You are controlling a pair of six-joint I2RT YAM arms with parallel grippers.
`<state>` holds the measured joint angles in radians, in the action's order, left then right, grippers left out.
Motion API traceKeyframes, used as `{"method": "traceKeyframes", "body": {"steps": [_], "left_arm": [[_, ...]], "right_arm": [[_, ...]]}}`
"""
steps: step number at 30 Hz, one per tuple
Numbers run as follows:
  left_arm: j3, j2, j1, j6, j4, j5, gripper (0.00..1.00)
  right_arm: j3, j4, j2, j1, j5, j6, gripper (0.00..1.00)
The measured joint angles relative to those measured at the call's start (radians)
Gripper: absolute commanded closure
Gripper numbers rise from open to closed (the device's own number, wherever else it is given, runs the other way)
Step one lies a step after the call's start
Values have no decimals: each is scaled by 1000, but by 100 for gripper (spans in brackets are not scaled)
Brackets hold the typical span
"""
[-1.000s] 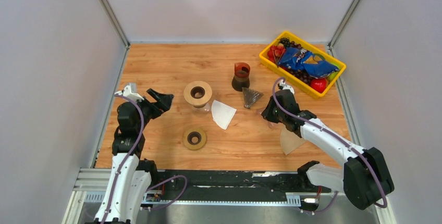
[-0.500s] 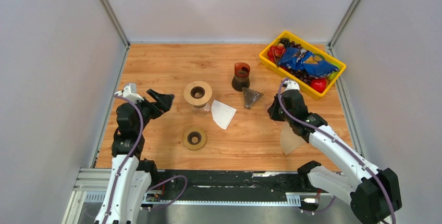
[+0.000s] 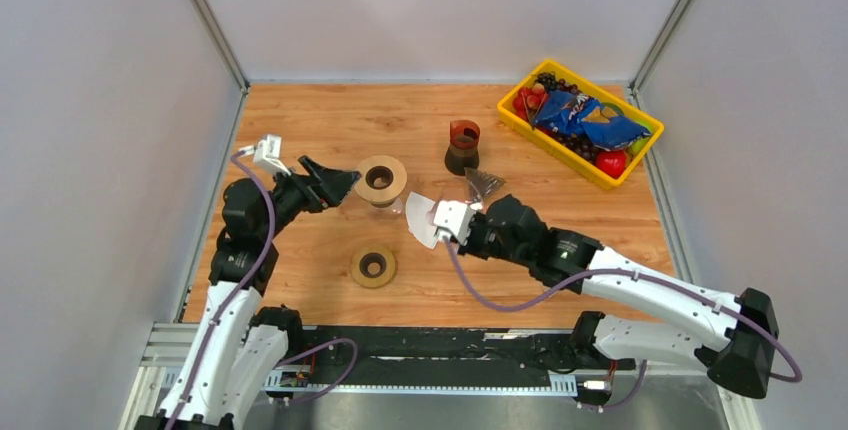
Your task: Place the coffee filter in the dripper
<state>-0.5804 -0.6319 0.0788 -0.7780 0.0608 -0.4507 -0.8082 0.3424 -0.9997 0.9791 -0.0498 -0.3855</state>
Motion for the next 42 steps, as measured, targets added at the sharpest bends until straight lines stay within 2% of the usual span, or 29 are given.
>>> {"method": "traceKeyframes", "body": {"steps": [3,7,14,22,31,35,37,39,40,41,42], "left_arm": [[-92,-63,97,18,24,-4,0],[-177,-145,217,41,40,-4,0],[-308,-364,409,94,161,42,0],[-405,-528,573,147,274,119,0],[-427,-580,640,183,375,188,3],[-428,-580,649,193,397,222,12],[-428,-581,652,199,404,231,20],[-429,-586,655,204,409,233,31],[-430,-590,659,204,411,232,42],[-432,-597,662,207,414,231,47],[-435,-606,667,209,416,230,59]], "right_arm": [[0,10,-38,70,49,-214,100],[0,53,-58,87,129,-474,100],[-30,166,-62,106,243,-779,100],[-135,267,-119,124,224,-917,100],[-135,313,-136,126,192,-979,100],[-136,318,-140,126,186,-990,100],[-138,325,-140,126,186,-998,100],[-143,331,-140,126,184,-1003,100],[-147,333,-140,126,182,-1004,100],[-148,333,-140,126,182,-1005,100],[-150,333,-140,126,181,-1005,100]]}}
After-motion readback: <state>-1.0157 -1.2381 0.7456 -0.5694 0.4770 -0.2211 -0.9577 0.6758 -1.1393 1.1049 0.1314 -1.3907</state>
